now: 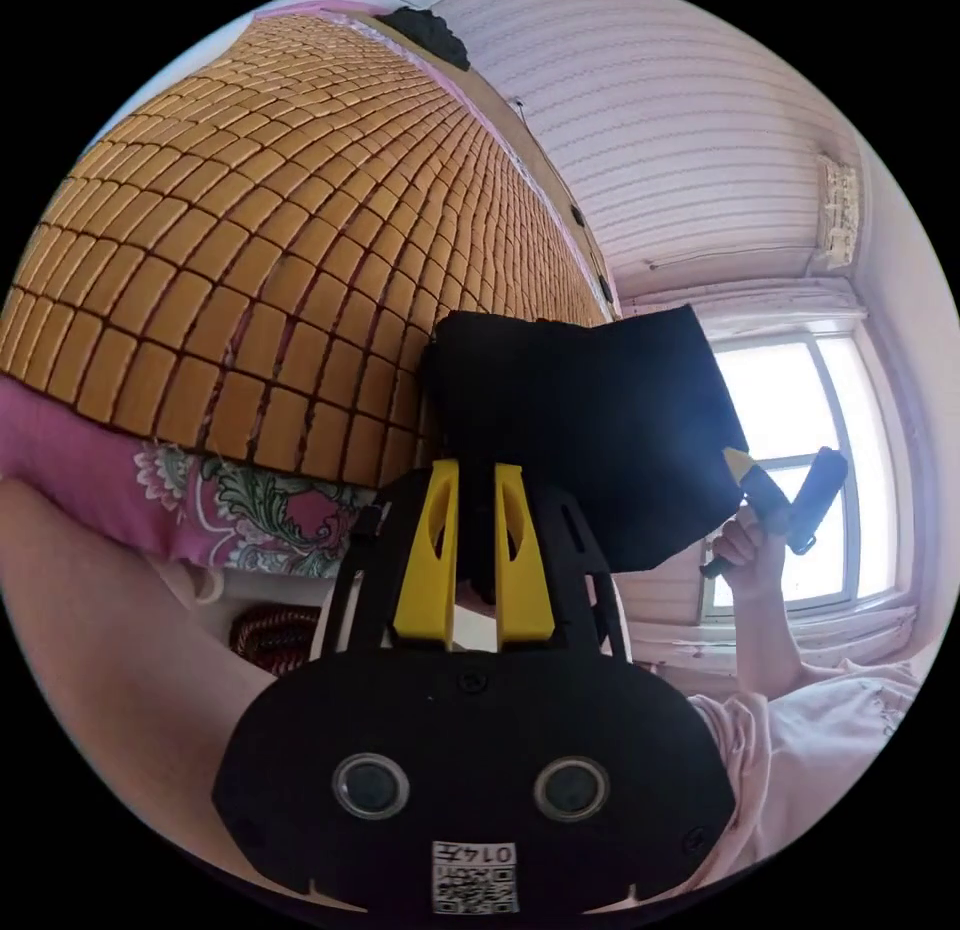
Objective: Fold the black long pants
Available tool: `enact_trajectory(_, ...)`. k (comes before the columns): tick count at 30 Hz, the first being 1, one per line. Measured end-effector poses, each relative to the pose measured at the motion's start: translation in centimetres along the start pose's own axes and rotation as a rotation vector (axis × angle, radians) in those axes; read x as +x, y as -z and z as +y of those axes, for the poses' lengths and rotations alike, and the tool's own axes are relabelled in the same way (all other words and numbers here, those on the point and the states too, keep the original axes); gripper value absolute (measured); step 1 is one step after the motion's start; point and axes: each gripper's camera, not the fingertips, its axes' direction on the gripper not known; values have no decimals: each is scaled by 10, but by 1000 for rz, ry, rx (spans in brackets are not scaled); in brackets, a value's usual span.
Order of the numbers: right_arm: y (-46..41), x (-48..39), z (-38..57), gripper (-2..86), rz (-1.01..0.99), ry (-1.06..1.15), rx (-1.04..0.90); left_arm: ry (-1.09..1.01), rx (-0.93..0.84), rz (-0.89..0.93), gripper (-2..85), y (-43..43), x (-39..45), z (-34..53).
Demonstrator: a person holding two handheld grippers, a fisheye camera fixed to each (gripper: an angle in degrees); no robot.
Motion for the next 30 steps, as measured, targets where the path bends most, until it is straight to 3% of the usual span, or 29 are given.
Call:
enact_trajectory(6, 11, -95, -102, 59, -82, 380, 38, 6, 252, 43, 50, 108, -7, 33)
enact_trajectory(10, 30, -160, -187, 60, -232, 590, 148, -5, 622, -34, 52, 235, 4, 84)
enact_trajectory(14, 21, -185, -309, 61, -358, 576, 214, -73, 952, -230, 57, 347, 36, 113)
enact_trajectory(18, -44, -185, -415, 49, -202, 388, 119, 21, 1000, -397, 77, 388, 18, 77)
enact_trajectory(20, -100, -173, -440, 20, -47, 183, -40, 207, 882, -531, 81, 373, -39, 31)
enact_trajectory(22, -121, -170, -426, 3, -83, 166, -54, 292, 797, -586, 88, 348, -84, 11)
enact_trajectory(23, -128, -169, -411, -1, -121, 211, -34, 297, 861, -542, 102, 340, -99, 17)
enact_trajectory(25, -138, -163, -386, -4, -128, 292, -77, 294, 919, -471, 103, 337, -110, 28)
enact_trajectory(30, -120, -101, -291, -6, -137, 297, -166, 214, 839, -491, 112, 303, -94, 59)
